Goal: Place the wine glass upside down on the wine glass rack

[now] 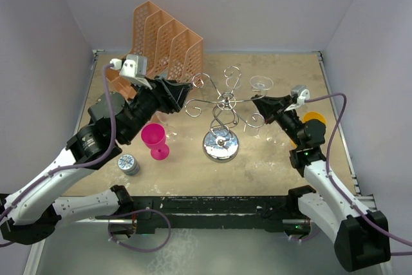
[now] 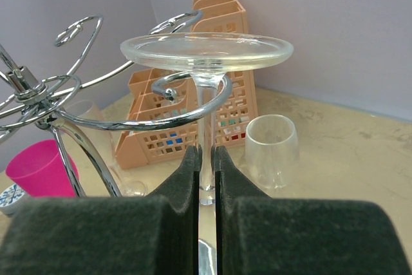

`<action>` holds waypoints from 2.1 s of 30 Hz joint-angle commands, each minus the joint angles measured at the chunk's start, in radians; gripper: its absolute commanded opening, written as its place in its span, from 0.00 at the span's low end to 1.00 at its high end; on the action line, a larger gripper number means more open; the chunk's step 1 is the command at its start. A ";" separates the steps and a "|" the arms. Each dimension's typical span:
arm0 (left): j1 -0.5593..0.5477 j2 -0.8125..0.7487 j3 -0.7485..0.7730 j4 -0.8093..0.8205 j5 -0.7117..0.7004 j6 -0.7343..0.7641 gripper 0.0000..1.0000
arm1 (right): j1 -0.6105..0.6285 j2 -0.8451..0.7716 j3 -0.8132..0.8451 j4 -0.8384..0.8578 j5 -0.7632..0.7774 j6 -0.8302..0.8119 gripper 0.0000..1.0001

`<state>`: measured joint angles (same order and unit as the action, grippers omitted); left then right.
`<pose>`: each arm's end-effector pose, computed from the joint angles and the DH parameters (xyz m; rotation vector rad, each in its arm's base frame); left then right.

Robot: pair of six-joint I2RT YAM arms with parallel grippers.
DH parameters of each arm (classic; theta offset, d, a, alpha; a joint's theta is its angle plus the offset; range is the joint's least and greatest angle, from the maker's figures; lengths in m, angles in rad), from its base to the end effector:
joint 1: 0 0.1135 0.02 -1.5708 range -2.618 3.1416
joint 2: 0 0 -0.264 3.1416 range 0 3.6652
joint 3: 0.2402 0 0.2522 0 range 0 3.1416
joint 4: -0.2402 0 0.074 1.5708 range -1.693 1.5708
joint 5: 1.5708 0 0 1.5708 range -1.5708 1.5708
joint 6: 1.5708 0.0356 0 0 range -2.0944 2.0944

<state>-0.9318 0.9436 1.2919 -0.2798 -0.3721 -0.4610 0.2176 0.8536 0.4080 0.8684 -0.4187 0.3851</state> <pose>0.1188 -0.1382 0.4746 0.0571 1.5645 -0.8327 0.1829 0.0553 0.3047 -0.2828 1.1881 0.7680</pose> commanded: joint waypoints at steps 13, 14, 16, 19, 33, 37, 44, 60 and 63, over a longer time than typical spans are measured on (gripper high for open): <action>-0.004 -0.059 -0.008 -0.004 -0.017 -0.025 0.53 | -0.001 0.005 0.040 -0.011 -0.095 -0.025 0.33; -0.004 -0.060 -0.008 -0.007 -0.019 -0.024 0.53 | -0.001 -0.003 0.039 -0.020 -0.087 -0.019 0.36; -0.004 -0.063 -0.007 -0.012 -0.019 -0.025 0.53 | -0.001 -0.022 0.035 -0.041 -0.075 -0.009 0.40; -0.004 -0.073 -0.012 -0.017 -0.019 -0.027 0.53 | -0.001 -0.056 0.034 -0.093 -0.034 0.001 0.49; -0.004 -0.123 -0.042 -0.031 -0.032 0.002 0.54 | -0.001 -0.250 0.028 -0.387 0.184 0.027 0.64; -0.004 -0.132 -0.055 -0.029 -0.048 0.016 0.54 | -0.001 -0.291 0.068 -0.490 0.346 0.080 0.65; -0.004 -0.141 -0.082 -0.017 -0.093 0.054 0.54 | -0.001 -0.213 0.323 -0.935 0.706 0.268 0.59; -0.004 -0.174 -0.153 0.029 -0.097 0.085 0.54 | -0.001 0.018 0.479 -1.284 0.710 0.330 0.46; -0.004 -0.180 -0.158 0.028 -0.099 0.084 0.54 | -0.001 0.044 0.470 -1.267 0.718 0.326 0.43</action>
<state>-0.9318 0.7784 1.1400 -0.2939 -0.4587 -0.3992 0.2169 0.8799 0.8600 -0.4049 0.3111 0.7212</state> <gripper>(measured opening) 0.535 0.451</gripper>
